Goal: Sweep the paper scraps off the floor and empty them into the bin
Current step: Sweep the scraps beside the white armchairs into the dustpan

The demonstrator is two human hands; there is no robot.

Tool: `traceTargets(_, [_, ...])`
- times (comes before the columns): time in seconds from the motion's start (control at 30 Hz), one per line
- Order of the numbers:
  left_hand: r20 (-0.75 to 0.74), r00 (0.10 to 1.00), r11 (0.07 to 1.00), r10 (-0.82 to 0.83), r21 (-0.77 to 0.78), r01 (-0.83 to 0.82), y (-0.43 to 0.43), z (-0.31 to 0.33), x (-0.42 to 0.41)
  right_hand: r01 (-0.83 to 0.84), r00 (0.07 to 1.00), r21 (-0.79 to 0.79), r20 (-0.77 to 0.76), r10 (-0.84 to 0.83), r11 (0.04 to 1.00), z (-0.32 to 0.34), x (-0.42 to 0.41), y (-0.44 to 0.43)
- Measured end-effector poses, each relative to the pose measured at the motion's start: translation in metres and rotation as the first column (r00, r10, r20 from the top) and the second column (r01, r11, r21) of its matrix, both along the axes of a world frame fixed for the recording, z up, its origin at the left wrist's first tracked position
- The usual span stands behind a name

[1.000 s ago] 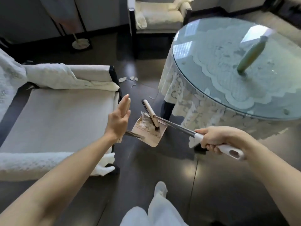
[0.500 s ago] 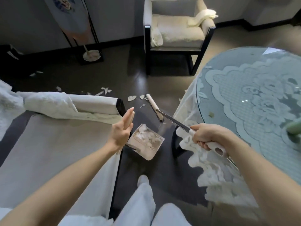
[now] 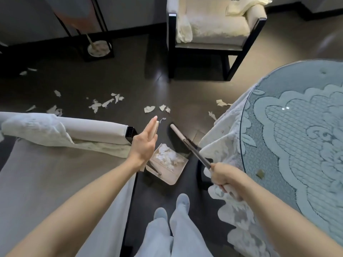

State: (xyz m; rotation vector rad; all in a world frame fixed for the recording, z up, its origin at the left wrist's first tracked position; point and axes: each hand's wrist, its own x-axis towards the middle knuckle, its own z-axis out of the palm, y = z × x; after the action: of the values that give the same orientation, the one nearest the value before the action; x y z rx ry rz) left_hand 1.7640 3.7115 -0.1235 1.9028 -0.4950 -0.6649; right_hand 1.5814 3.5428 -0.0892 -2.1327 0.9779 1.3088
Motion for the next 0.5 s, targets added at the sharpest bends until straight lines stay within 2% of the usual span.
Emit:
traceTargets(0.1, [0.009,1.000,1.000,0.004,0.011,-0.004,-0.015,0.001,0.009,0.091,0.990,0.145,0.093,-0.105,0.985,0.009,-0.009,0.007])
traceTargets(0.17, [0.006,1.000,1.000,0.003,0.006,-0.003,-0.021,0.002,0.011,0.180,0.976,0.228,0.078,-0.203,0.957,0.022,-0.014,-0.001])
traceTargets(0.23, [0.012,1.000,1.000,0.003,0.008,-0.003,-0.025,0.003,0.013,0.357,0.924,0.317,0.014,-0.381,0.879,0.041,-0.012,-0.020])
traceTargets(0.3, [0.043,0.999,0.999,0.006,0.032,-0.007,-0.029,0.006,0.017,0.464,0.871,0.358,-0.018,-0.491,0.810,0.055,-0.006,-0.042])
traceTargets(0.37, [0.035,0.999,1.000,0.013,0.022,-0.013,-0.035,0.010,0.021,0.469,0.864,0.363,0.004,-0.504,0.805,0.065,0.001,-0.056])
traceTargets(0.5, [0.065,0.998,0.999,0.004,-0.047,-0.001,-0.059,0.027,0.035,0.392,0.886,0.295,0.134,-0.444,0.871,0.078,0.024,-0.077])
